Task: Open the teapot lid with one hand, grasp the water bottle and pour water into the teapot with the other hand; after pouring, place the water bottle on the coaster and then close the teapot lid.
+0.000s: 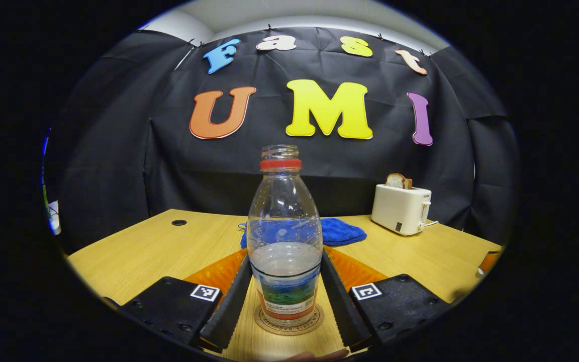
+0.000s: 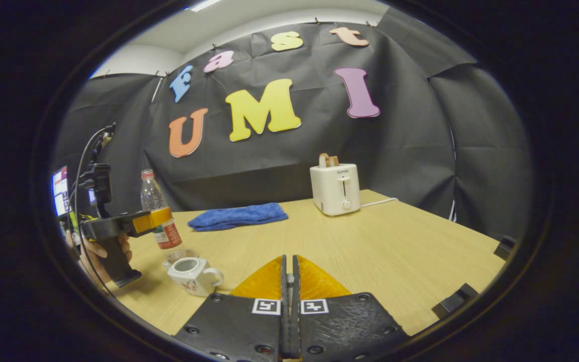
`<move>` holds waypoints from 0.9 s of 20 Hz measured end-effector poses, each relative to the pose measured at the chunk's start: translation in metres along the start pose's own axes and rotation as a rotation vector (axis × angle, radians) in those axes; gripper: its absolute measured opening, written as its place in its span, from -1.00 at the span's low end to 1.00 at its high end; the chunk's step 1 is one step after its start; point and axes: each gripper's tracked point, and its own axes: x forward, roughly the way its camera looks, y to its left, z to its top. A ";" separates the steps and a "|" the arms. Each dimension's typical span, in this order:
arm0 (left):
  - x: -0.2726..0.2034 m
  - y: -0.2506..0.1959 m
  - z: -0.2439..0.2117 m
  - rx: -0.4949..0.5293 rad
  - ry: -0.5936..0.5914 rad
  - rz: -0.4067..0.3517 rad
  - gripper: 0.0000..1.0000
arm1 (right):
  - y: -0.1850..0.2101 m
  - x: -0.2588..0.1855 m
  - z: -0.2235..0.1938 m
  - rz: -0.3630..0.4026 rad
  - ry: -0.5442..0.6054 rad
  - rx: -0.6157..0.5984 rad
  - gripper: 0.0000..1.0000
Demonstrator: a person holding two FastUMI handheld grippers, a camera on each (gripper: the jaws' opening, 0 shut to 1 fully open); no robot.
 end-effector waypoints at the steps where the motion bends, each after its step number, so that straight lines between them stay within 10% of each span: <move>1: -0.001 -0.002 -0.002 0.009 0.002 -0.002 0.60 | 0.000 0.000 -0.001 0.000 0.002 0.002 -1.00; 18: -0.004 0.000 -0.006 0.059 -0.003 -0.024 0.87 | 0.002 0.000 -0.005 -0.001 0.009 -0.005 -0.99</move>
